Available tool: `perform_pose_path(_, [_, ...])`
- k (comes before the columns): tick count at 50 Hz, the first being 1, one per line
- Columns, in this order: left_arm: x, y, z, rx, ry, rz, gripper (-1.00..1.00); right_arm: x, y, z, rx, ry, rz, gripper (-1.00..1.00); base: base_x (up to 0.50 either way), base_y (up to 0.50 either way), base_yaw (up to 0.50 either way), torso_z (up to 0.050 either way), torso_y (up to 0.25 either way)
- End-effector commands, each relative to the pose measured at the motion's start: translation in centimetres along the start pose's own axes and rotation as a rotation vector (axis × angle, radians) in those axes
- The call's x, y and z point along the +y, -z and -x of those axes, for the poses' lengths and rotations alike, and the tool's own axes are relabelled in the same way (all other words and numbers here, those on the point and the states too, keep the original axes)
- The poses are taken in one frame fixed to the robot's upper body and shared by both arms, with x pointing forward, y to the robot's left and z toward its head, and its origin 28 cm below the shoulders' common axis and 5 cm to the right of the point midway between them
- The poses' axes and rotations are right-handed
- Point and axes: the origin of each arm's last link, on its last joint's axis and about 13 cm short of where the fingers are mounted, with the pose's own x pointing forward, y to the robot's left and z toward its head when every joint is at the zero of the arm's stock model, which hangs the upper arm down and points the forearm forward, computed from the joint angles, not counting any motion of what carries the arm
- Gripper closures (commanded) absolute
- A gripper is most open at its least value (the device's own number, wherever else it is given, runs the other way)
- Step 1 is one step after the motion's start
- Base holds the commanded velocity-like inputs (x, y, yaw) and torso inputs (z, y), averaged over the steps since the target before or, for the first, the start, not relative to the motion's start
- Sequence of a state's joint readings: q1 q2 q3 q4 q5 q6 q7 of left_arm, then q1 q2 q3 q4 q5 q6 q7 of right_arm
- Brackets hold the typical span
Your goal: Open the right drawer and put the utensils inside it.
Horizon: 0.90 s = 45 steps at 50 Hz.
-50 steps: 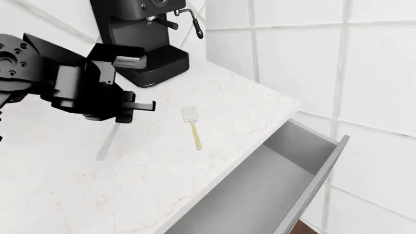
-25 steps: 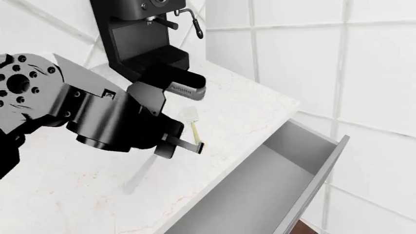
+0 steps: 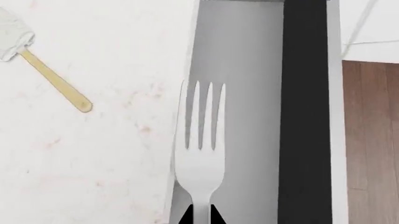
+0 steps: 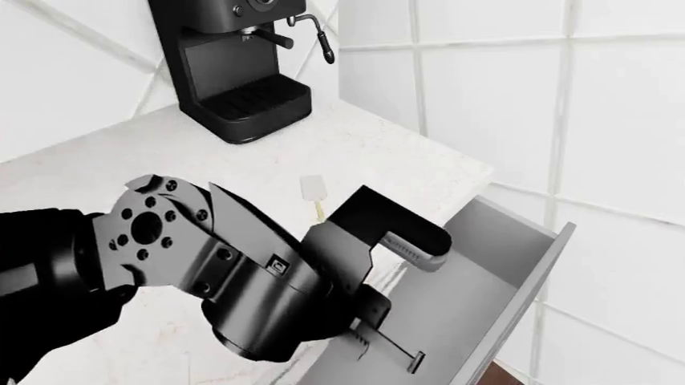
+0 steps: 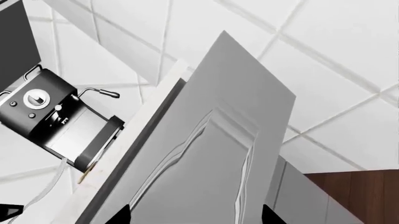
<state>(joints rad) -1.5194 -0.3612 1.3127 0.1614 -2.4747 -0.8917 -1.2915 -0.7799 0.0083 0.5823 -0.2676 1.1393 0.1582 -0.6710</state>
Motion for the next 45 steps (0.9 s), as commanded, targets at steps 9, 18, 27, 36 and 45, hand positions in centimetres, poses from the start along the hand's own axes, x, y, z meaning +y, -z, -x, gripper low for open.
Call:
perform_pose_path(9, [-2.4, 1.1, -1.5, 0.035, 0.074, -0.047, 1.0, -0.2, 0.0, 0.0, -0.003, 0.004, -0.005, -1.0, 0.0, 0.0, 0.0, 0.0, 0.0])
perform_pose_path(18, [-2.2, 1.5, -2.9, 0.071, 0.085, -0.025, 1.0, -0.3, 0.2, 0.0, 0.0, 0.004, -0.009, -1.0, 0.0, 0.0, 0.0, 0.0, 0.0])
perform_pose_path(27, [-1.9, 2.1, -4.4, 0.137, 0.071, -0.019, 1.0, -0.6, 0.2, 0.1, -0.002, 0.006, -0.015, -1.0, 0.0, 0.0, 0.0, 0.0, 0.0])
perform_pose_path(36, [-1.4, 1.8, -4.2, 0.136, 0.046, -0.002, -1.0, -0.5, 0.2, 0.1, -0.001, 0.006, -0.014, -1.0, 0.0, 0.0, 0.0, 0.0, 0.0])
perform_pose_path(45, [-1.7, 1.0, -1.8, 0.073, 0.039, -0.042, -1.0, -0.3, 0.0, 0.2, -0.006, 0.003, -0.014, -1.0, 0.0, 0.0, 0.0, 0.0, 0.0])
